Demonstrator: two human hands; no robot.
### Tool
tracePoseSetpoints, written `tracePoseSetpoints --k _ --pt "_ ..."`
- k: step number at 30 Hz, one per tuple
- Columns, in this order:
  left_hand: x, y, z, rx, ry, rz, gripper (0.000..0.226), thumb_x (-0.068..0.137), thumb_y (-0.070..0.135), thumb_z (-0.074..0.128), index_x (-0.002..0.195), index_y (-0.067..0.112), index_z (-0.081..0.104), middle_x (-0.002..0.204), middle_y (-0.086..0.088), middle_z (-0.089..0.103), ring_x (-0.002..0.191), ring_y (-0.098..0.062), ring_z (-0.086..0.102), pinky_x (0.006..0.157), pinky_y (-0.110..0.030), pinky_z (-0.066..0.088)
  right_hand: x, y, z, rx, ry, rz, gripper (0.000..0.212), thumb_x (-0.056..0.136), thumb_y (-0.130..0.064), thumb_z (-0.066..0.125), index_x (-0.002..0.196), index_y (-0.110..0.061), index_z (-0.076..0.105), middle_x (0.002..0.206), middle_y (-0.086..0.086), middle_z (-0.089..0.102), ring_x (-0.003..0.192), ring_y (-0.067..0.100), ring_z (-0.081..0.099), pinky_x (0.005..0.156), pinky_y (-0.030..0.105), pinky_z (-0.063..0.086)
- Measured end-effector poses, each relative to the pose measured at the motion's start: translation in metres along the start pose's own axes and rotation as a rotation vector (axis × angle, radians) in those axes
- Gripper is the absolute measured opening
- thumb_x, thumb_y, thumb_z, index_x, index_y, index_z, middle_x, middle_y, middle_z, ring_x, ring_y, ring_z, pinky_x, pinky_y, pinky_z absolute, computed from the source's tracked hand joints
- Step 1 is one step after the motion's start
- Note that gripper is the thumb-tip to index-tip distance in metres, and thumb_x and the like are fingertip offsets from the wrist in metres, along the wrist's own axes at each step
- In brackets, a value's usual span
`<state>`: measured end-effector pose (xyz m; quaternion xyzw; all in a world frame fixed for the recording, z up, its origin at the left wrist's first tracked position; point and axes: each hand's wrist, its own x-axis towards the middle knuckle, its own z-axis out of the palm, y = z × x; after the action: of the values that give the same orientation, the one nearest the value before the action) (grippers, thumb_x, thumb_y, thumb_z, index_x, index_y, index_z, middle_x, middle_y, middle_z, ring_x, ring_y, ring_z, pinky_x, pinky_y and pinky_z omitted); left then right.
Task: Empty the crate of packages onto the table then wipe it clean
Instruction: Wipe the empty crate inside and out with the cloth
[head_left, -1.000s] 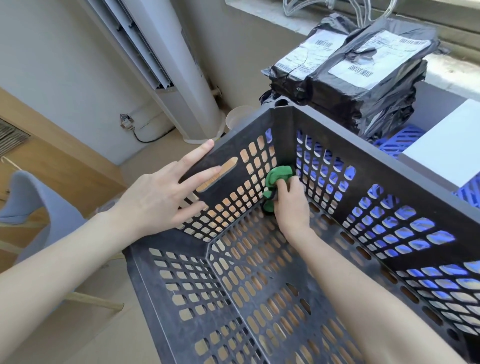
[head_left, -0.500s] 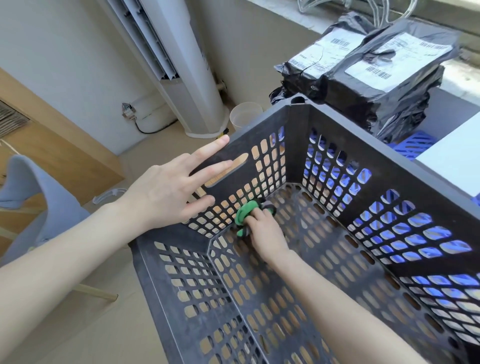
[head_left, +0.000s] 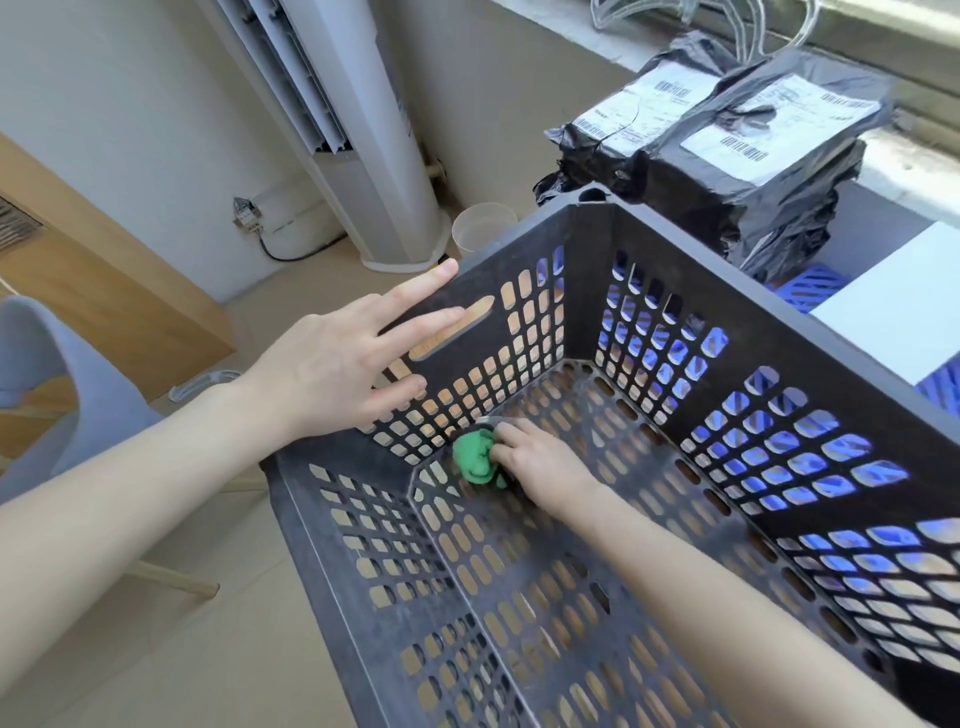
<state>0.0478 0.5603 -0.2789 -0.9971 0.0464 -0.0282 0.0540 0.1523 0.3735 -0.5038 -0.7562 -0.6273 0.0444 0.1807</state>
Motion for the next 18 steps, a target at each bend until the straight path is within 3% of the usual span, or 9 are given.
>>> tracePoseSetpoints --k 5,9,12,15,18 --pt "-0.007 0.001 -0.002 -0.077 0.030 -0.014 0.062 0.092 0.040 0.054 0.149 0.031 0.034 0.163 0.013 0.011 0.120 -0.023 0.054 0.062 -0.038 0.058 -0.030 0.041 -0.022 -0.058 0.050 0.226 0.040 0.052 0.011 0.074 0.086 -0.010 0.068 0.089 0.005 0.059 0.076 0.027 0.055 0.057 0.032 0.053" --pt "-0.025 0.001 -0.003 -0.202 0.024 -0.035 0.065 0.090 0.043 0.057 0.149 0.031 0.033 0.163 0.013 0.008 0.136 -0.019 0.038 0.085 -0.042 0.057 -0.033 0.042 -0.031 -0.177 0.087 0.376 0.026 0.059 0.009 0.074 0.079 -0.006 0.066 0.088 0.010 0.058 0.074 0.030 0.055 0.053 0.036 0.051" --pt "-0.030 0.002 -0.002 -0.209 0.030 -0.036 0.063 0.091 0.050 0.051 0.149 0.030 0.035 0.163 0.014 0.008 0.141 -0.017 0.032 0.091 -0.039 0.054 -0.031 0.048 -0.039 -0.211 0.144 0.575 0.021 0.062 0.009 0.072 0.080 -0.001 0.066 0.089 0.016 0.057 0.077 0.034 0.055 0.052 0.035 0.044" --pt "-0.029 0.004 0.000 -0.198 0.055 -0.063 0.065 0.087 0.055 0.045 0.147 0.032 0.037 0.162 0.015 0.010 0.141 -0.015 0.032 0.088 -0.037 0.054 -0.023 0.045 -0.030 -0.168 0.184 0.550 0.020 0.072 -0.005 0.073 0.092 -0.004 0.070 0.099 0.017 0.059 0.088 0.036 0.053 0.070 0.041 0.051" --pt "-0.030 0.004 0.000 -0.209 0.070 -0.067 0.065 0.086 0.055 0.047 0.146 0.032 0.038 0.162 0.016 0.013 0.140 -0.013 0.033 0.085 -0.034 0.052 -0.013 0.037 -0.013 0.057 0.207 0.611 0.025 0.081 -0.016 0.070 0.104 -0.006 0.073 0.126 0.021 0.059 0.114 0.041 0.050 0.098 0.049 0.045"
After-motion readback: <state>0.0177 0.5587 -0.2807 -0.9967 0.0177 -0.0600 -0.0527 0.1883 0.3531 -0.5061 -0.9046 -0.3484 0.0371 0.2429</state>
